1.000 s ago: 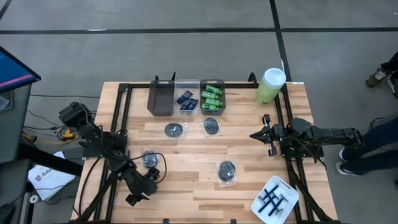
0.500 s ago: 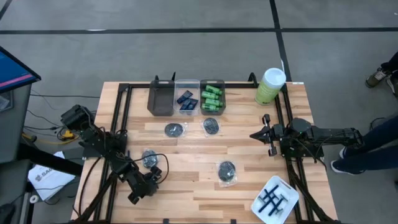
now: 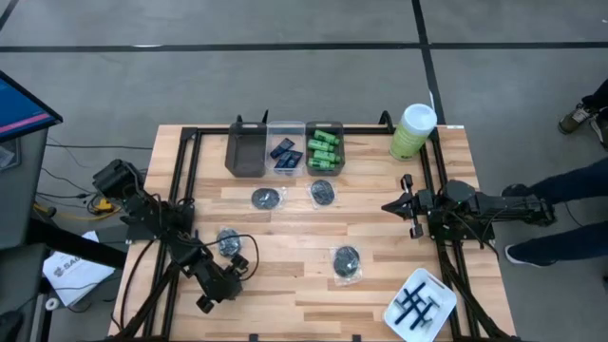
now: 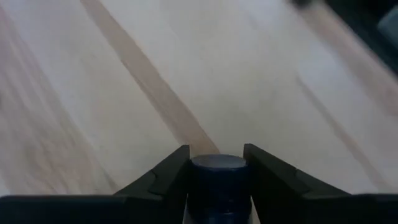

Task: Pick & Place Travel size toiletries
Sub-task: Put the blue shave cream into the transparent bin

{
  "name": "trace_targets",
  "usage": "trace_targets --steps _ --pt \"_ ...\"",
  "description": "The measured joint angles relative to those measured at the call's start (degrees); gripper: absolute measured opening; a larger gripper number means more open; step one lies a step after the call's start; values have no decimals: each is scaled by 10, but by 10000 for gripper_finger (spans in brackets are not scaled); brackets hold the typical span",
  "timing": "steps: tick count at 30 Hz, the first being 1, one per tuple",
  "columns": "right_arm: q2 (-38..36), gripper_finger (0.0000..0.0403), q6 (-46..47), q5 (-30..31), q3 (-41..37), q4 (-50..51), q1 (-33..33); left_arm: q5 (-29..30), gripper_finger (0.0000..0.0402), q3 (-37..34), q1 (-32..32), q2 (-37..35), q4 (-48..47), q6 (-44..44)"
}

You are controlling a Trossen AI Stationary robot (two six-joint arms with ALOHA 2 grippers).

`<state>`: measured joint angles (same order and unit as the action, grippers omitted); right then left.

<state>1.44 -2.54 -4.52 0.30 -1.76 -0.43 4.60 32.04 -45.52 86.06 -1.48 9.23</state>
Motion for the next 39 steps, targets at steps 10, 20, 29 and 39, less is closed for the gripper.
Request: trace_targets --steps 10,20,29,39 --pt "0 0 0 0 0 1 0 47 125 18 132 -81 13 -48" --pt "0 0 0 0 0 0 0 96 120 18 382 -172 113 -182" --pt "0 0 0 0 0 0 0 68 128 36 600 -147 226 -253" --pt "0 0 0 0 0 0 0 34 131 107 744 -24 247 -234"
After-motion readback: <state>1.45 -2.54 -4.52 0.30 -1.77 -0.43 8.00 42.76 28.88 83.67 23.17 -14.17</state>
